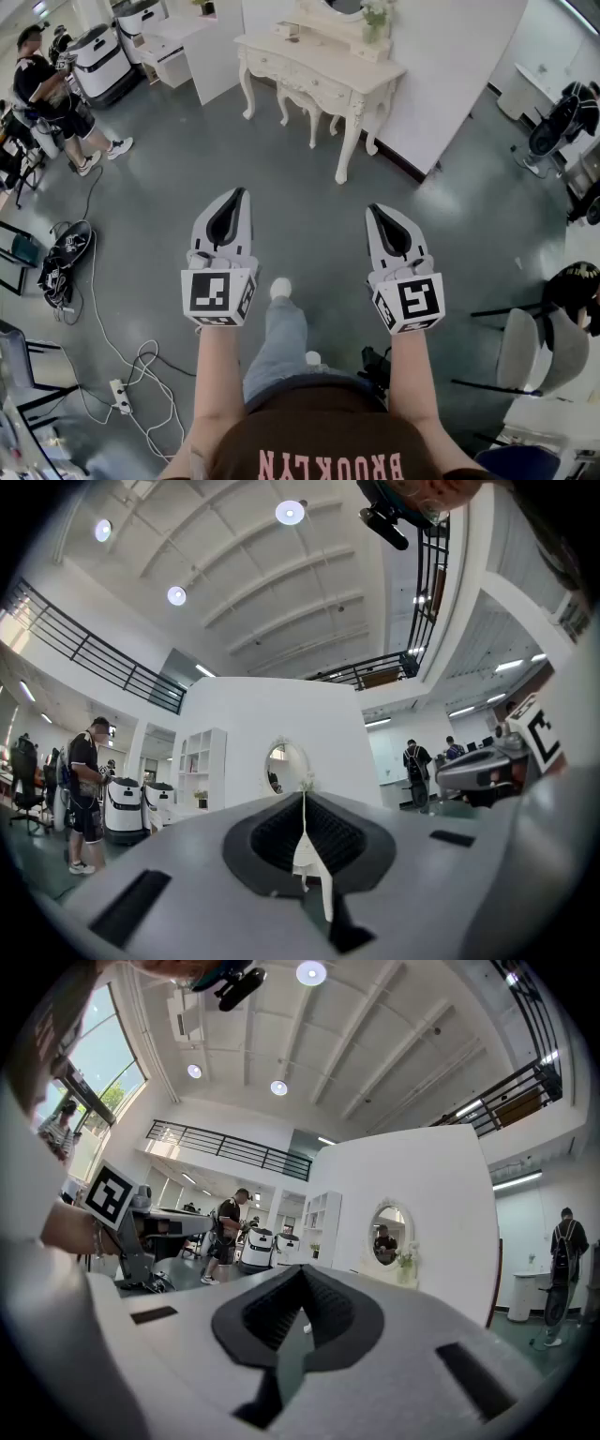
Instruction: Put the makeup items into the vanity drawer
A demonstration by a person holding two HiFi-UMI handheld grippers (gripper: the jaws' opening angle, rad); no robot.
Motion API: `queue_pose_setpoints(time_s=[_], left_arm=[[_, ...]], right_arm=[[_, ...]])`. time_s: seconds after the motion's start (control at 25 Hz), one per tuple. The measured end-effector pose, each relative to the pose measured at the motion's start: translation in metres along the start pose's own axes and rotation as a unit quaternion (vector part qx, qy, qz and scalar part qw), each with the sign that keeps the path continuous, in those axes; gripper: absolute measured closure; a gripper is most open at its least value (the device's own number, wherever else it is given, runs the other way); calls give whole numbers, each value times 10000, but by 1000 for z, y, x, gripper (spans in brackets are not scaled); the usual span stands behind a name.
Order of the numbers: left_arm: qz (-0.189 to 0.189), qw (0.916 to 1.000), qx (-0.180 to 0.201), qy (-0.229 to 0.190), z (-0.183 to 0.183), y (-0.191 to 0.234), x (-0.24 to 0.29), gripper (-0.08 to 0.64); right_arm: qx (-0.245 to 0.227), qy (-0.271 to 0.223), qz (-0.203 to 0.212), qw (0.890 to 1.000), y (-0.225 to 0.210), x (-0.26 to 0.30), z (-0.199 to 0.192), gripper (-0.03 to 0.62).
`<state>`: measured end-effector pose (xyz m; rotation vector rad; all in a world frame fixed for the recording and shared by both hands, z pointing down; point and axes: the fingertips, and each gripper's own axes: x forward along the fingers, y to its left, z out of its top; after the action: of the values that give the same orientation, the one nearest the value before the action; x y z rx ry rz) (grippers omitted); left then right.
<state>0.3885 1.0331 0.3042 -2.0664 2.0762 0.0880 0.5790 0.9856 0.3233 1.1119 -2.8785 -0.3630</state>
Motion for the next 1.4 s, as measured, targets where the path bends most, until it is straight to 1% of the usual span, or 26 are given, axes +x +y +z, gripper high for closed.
queue_pose_setpoints(time_s=[0.16, 0.32, 0.56, 0.8, 0.96, 1.2, 1.4], left_arm=[[10, 10000, -37, 40, -16, 16, 35, 554], [-37, 9999, -79, 97, -35, 40, 85, 554], [-10, 9998, -127, 142, -60, 93, 181, 554], [-73, 9997, -161, 150, -81, 150, 282, 554], [-110, 9997, -209, 93, -85, 178, 341, 554], [-160, 9997, -161, 129, -98, 202, 396, 554], [-78, 9997, -137, 188, -112, 221, 434, 554]], right_arm=[[-10, 32, 13, 10000, -12, 34, -9, 595], [-15, 118, 82, 9999, -27, 87, -23, 595], [131, 21, 165, 9998, -60, 193, -33, 595], [33, 74, 108, 9999, -93, 305, -41, 595], [30, 81, 32, 10000, -117, 362, -42, 595], [103, 129, -15, 9999, -144, 419, -54, 595], [190, 84, 70, 9998, -165, 467, -64, 595]])
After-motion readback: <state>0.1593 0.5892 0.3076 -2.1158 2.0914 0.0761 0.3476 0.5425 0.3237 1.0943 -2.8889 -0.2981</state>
